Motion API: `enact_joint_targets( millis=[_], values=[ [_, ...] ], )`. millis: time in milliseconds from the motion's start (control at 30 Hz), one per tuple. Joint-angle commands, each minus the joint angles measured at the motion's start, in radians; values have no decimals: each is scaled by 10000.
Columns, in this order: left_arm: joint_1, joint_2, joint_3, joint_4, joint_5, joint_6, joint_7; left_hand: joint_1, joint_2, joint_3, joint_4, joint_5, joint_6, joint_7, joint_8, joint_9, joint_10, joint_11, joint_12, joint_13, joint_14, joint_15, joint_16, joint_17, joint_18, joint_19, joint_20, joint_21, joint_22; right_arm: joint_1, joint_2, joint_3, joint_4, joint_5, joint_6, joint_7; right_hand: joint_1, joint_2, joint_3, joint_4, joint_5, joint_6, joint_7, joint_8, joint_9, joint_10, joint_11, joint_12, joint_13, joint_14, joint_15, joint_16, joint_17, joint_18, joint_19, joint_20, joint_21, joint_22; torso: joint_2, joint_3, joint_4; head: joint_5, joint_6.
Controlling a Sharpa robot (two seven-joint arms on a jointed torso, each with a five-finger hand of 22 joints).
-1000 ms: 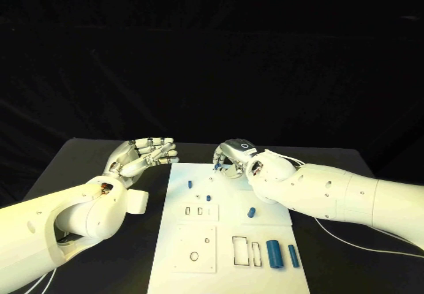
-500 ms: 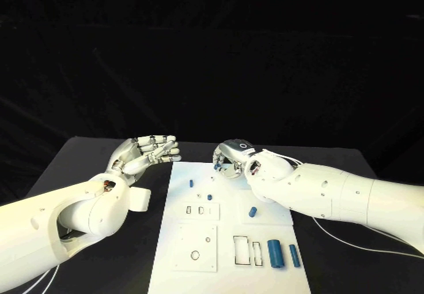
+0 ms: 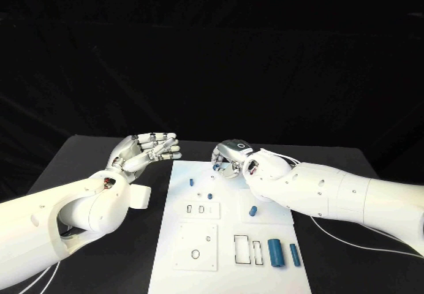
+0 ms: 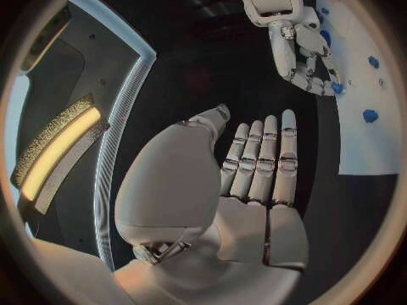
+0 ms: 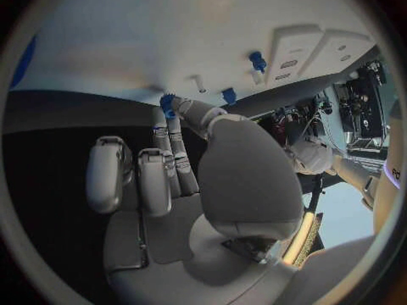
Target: Assemble the parts on the task board
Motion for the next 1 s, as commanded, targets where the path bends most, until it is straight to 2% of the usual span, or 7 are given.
enact_joint_targets(
  millis=[33,200,300,500,567,767,1000],
  values=[
    [30,27,10,16,10,142,53,54,-72,24,-57,-55,9,48,-52,-17,-5,35,-48,-14,-40,5,-60,8,115,49,-5,52,8,-23,49,-7,-39,-47,282,63,-110,-1,24,31,-31,-119,-12,-57,24,39,-50,-19,103,642,15,39,374,-55,-84,42,-39,-31,0,-7,-5,7,-1],
    [35,31,10,12,10,143,48,54,-72,24,-57,-55,9,48,-52,-17,-5,35,-48,-14,-40,5,-60,8,115,49,-5,52,8,-27,101,-8,-130,-43,368,20,-201,-61,66,46,-50,-242,43,-121,53,-130,15,-160,62,631,68,35,348,-37,-148,83,-103,-106,-1,-15,-11,12,5],
    [38,33,10,10,10,145,42,54,-72,24,-57,-55,9,48,-52,-17,-5,35,-48,-14,-40,5,-60,8,115,49,-5,52,8,-27,136,-10,-206,-42,421,-23,-465,-352,39,122,-12,-986,226,-565,-36,-664,210,-345,-52,600,245,23,297,31,-362,224,-353,-420,2,-12,-13,12,20],
    [42,39,10,7,12,141,50,63,-67,37,-75,-56,4,53,-57,-19,-13,38,-51,-16,-46,6,-65,16,115,50,-7,60,12,-27,114,-14,-231,-23,654,-16,-549,-525,-232,144,-169,-1664,340,-973,-51,-1655,390,-275,-264,479,389,-167,-90,204,-818,383,-963,-1183,3,-3,-10,34,40],
    [42,41,10,-7,26,145,49,63,-67,37,-75,-56,4,53,-57,-19,-13,38,-51,-16,-46,6,-65,16,115,50,-7,60,12,-27,9,-15,-106,-14,614,-5,-543,-548,-572,160,-84,-1910,192,-1102,-33,-1976,391,-206,-314,443,391,-229,-219,261,-948,405,-1183,-1436,-9,12,-20,28,58],
    [43,32,9,-38,59,173,53,64,-67,40,-79,-56,2,54,-58,-20,-16,39,-52,-16,-47,6,-66,17,115,50,-7,62,12,5,-878,2,844,303,361,-108,-356,-345,-1493,280,11,-1891,231,-1118,121,-2284,389,184,-337,422,394,-277,-343,294,-961,411,-1401,-1611,-8,5,-64,-62,152],
    [43,-10,8,-103,80,215,55,64,-67,40,-79,-56,2,54,-58,-20,-16,39,-52,-16,-47,6,-66,17,115,50,-7,62,12,182,-2279,76,2112,1603,249,-345,-355,-322,-1584,456,36,-1651,351,-1082,235,-1609,328,952,-144,567,353,35,175,142,-522,373,-899,-882,-42,61,-241,-114,184]
  ],
)
